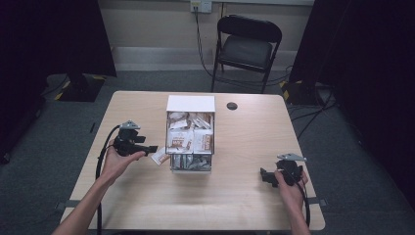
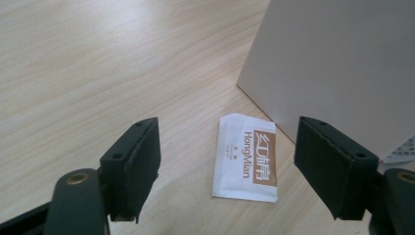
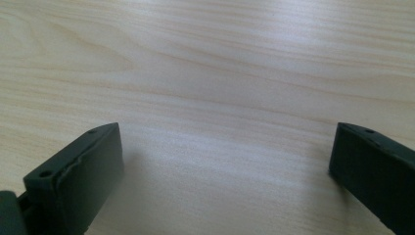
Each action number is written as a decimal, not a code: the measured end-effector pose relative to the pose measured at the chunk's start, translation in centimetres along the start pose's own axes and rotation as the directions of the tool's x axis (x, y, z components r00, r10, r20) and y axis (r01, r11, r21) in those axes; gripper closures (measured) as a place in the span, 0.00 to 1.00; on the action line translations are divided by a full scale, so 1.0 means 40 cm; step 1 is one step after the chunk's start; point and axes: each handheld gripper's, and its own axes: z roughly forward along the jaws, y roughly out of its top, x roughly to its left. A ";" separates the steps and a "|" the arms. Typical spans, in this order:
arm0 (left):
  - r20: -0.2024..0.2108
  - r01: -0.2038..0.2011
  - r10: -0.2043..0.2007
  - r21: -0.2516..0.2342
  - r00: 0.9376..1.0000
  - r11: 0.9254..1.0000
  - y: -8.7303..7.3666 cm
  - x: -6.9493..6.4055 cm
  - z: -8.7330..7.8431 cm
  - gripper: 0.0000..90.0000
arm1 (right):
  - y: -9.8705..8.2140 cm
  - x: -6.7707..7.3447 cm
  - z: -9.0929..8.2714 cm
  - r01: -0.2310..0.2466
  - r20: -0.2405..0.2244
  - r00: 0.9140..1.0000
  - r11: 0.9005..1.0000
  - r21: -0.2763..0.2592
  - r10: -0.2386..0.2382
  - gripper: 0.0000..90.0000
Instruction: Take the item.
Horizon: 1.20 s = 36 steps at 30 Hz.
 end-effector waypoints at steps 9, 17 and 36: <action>-0.020 -0.008 0.009 0.081 1.000 0.997 -0.030 0.006 -0.050 0.20 | 0.000 0.000 0.000 -0.001 -0.001 1.000 1.000 0.000 0.001 0.00; -0.087 0.047 -0.036 0.124 0.996 0.991 -0.127 0.063 -0.079 0.21 | 0.000 0.000 0.000 -0.001 0.000 1.000 1.000 0.000 0.001 0.00; -0.291 0.065 -0.070 -0.028 0.954 0.997 -0.270 0.122 -0.082 0.11 | 0.000 0.000 0.000 -0.001 -0.001 1.000 1.000 0.000 0.001 0.00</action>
